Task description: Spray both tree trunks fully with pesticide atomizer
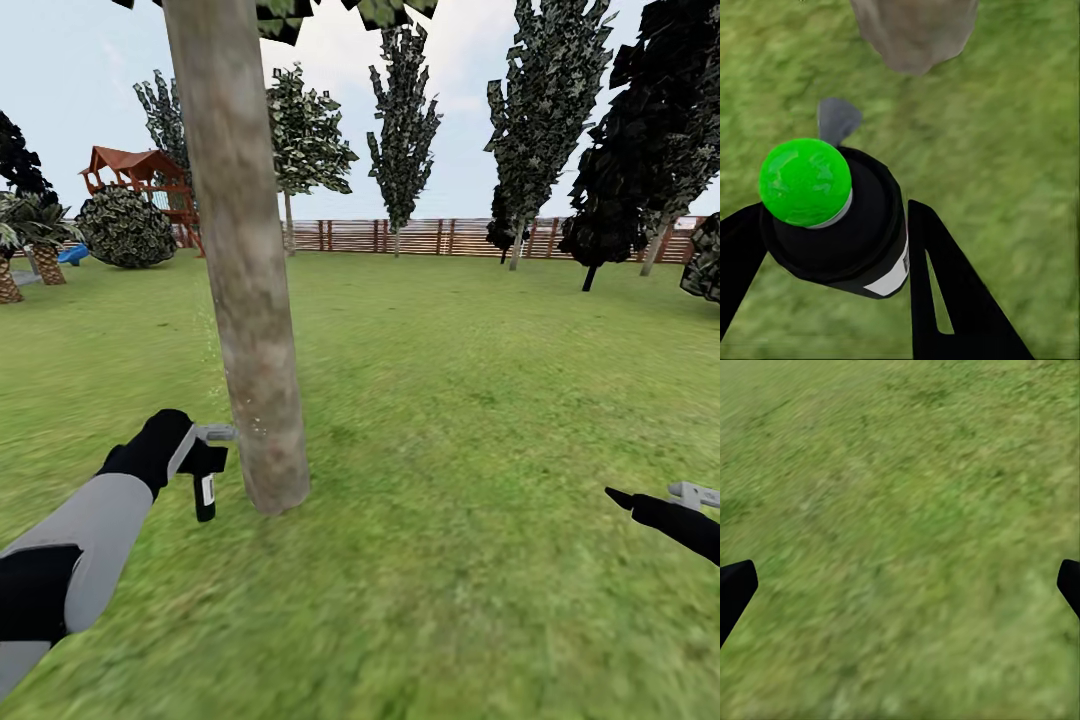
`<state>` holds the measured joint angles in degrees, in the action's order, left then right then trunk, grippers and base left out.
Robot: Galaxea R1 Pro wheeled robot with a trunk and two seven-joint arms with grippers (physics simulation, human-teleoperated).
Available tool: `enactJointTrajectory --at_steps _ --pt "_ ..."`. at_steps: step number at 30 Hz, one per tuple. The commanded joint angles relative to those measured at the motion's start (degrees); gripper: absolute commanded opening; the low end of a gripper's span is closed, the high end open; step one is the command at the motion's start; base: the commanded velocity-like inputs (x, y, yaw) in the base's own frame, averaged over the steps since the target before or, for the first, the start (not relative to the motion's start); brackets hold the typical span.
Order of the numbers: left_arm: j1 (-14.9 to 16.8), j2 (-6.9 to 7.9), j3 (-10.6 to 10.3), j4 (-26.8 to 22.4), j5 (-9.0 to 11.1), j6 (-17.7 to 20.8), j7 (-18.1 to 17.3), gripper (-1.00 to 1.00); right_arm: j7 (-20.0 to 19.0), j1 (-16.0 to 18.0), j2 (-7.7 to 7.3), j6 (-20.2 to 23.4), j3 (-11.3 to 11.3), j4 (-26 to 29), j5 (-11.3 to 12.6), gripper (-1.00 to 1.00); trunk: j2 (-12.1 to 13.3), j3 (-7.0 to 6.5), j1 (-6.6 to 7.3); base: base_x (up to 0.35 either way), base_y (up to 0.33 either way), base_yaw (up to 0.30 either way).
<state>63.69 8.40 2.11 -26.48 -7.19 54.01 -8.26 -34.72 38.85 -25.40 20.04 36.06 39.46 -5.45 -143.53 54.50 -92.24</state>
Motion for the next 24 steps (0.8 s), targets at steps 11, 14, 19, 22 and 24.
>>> enactJointTrajectory --at_steps 11,14,19,22,24 --pt "7.9 -0.72 0.0 -6.4 0.2 3.0 0.0 -1.0 0.1 0.0 0.0 0.0 0.1 0.0 0.0 1.0 0.0 0.0 0.0 0.001 -0.001 0.0" --pt "9.9 -0.78 0.0 -6.4 0.2 3.0 0.0 -1.0 0.1 0.0 0.0 0.0 0.1 0.0 0.0 1.0 0.0 0.0 0.0 0.0 0.0 0.0" --pt "12.4 -0.77 0.0 -6.4 0.2 3.0 0.0 -1.0 0.1 0.0 0.0 0.0 0.1 0.0 0.0 1.0 0.0 0.0 0.0 0.0 0.0 0.0" --pt "14.3 -0.76 0.0 -6.4 0.2 3.0 0.0 -1.0 0.1 0.0 0.0 0.0 0.1 0.0 0.0 1.0 0.0 0.0 0.0 0.0 0.0 0.0" --pt "15.8 -0.76 0.0 -6.3 0.2 3.1 0.0 -1.0 0.1 0.0 0.0 0.0 0.1 0.0 0.0 1.0 0.0 0.0 0.0 0.0 0.0 0.0"
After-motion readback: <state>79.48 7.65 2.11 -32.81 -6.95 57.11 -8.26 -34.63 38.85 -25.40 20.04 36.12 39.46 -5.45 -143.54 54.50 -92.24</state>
